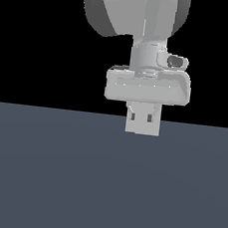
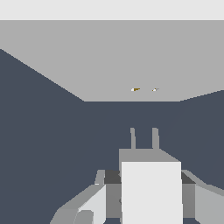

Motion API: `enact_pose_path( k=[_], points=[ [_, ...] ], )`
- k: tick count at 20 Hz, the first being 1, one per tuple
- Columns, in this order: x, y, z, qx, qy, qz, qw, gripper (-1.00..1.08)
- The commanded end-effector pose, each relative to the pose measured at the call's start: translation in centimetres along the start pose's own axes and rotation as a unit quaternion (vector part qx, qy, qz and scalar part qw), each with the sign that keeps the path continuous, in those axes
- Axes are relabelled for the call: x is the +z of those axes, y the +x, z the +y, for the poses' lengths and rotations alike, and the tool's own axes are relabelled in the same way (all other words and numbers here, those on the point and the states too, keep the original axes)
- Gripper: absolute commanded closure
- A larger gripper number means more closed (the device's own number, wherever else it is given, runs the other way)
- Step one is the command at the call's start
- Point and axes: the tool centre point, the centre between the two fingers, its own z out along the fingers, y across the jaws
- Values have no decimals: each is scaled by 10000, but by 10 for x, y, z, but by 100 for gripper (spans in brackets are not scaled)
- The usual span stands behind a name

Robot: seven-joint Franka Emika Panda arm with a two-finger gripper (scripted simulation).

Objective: Plug the charger into the wall socket.

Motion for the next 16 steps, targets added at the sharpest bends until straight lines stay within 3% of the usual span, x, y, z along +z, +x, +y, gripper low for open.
enact_pose_path(
  k=[1,9,16],
  points=[
    [0,7,0,1,0,2,10000,108],
    [2,33,0,4,2,1,10000,108],
    [2,40,1,7,1,1,10000,108]
  ],
)
